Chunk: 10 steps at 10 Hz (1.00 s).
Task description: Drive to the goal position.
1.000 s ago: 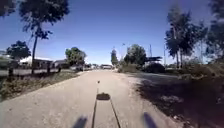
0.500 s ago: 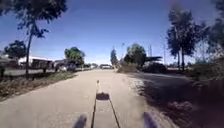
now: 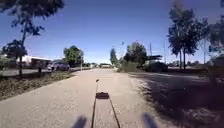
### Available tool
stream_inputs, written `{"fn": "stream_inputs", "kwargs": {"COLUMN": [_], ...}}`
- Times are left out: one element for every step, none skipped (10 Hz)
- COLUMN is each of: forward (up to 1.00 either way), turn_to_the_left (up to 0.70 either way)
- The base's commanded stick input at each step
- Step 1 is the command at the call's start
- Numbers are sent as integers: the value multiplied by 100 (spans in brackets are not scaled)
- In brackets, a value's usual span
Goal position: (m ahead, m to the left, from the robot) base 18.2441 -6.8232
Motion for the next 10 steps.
{"fn": "stream_inputs", "kwargs": {"forward": [98,98,98,98,98,98,97,98,98,98], "turn_to_the_left": [0,0,0,0,0,0,0,0,0,0]}}
